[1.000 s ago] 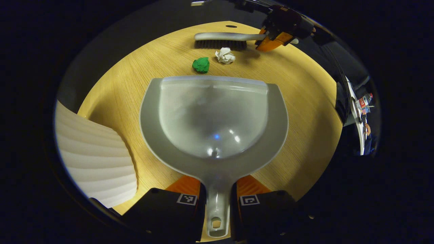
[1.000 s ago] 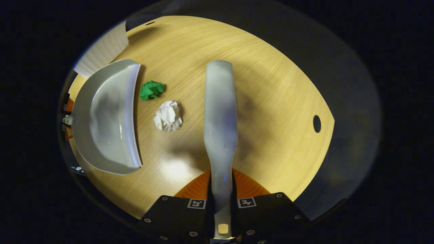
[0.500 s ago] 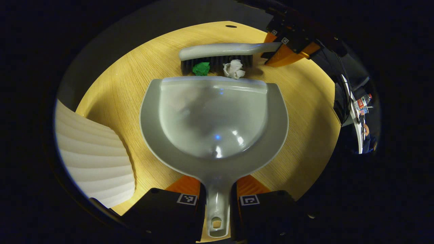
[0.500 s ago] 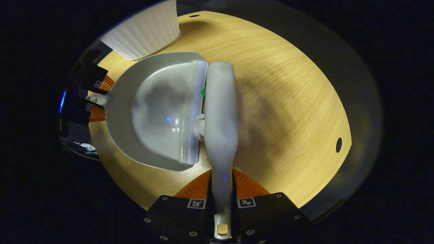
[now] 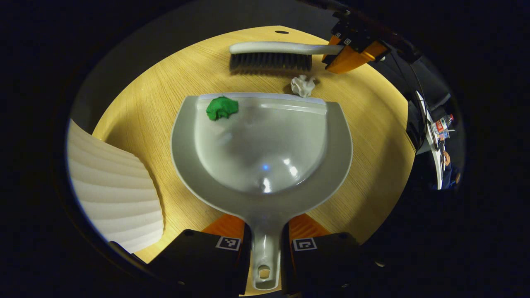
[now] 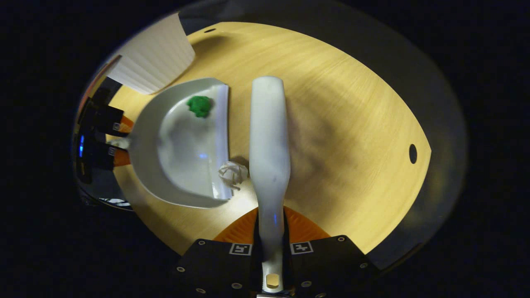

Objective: Pick up the small broom and dustpan from the desktop, sweep the trash into the dustpan with the broom, and then empty the trash into the garbage bin.

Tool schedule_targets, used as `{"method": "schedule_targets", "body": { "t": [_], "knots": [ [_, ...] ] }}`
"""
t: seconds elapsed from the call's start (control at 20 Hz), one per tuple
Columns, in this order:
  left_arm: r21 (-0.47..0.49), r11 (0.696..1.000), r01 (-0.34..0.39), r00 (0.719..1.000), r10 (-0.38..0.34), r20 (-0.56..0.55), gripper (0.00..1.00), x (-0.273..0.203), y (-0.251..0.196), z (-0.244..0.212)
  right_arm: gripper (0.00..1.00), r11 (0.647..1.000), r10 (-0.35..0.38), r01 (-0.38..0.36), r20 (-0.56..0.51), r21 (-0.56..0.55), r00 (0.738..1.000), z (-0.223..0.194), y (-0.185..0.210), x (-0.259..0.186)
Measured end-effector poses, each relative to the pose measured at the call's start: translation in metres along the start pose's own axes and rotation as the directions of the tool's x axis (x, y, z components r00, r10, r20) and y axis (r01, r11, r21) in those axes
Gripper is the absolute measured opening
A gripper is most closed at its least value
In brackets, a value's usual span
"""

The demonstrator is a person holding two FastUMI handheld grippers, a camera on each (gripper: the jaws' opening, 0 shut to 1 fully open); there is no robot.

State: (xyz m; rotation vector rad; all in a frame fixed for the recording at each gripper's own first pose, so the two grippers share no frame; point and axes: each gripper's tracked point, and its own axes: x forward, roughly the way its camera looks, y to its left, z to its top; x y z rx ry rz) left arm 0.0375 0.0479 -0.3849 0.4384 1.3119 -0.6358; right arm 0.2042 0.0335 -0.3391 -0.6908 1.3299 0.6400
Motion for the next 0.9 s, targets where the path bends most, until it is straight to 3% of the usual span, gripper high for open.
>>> {"method": "schedule_targets", "body": {
  "t": [0.1, 0.25, 0.55, 0.7, 0.9],
  "knots": [
    [-0.001, 1.000, 0.002, 1.000, -0.002, -0.002, 0.31, -0.001, 0.000, 0.001, 0.19, 1.000, 0.024, -0.024, -0.009, 0.003, 1.000, -0.001, 0.011, 0.000],
    [-0.012, 1.000, 0.001, 1.000, -0.001, -0.004, 0.31, -0.001, 0.000, 0.000, 0.19, 0.989, 0.143, -0.143, 0.016, 0.024, 0.990, 0.001, 0.055, -0.004],
    [-0.028, 1.000, 0.009, 1.000, -0.010, -0.009, 0.31, 0.000, -0.002, -0.001, 0.18, 0.930, 0.341, -0.349, 0.081, 0.117, 0.937, 0.009, 0.102, -0.029],
    [-0.037, 0.999, 0.004, 1.000, -0.004, -0.005, 0.31, 0.000, -0.004, -0.002, 0.19, 0.949, 0.260, -0.273, 0.099, 0.158, 0.961, 0.006, 0.084, -0.023],
    [-0.047, 0.999, 0.003, 1.000, -0.003, 0.008, 0.31, 0.002, -0.005, 0.001, 0.18, 0.948, 0.188, -0.221, 0.157, 0.229, 0.970, 0.007, 0.069, -0.022]
  ]
}}
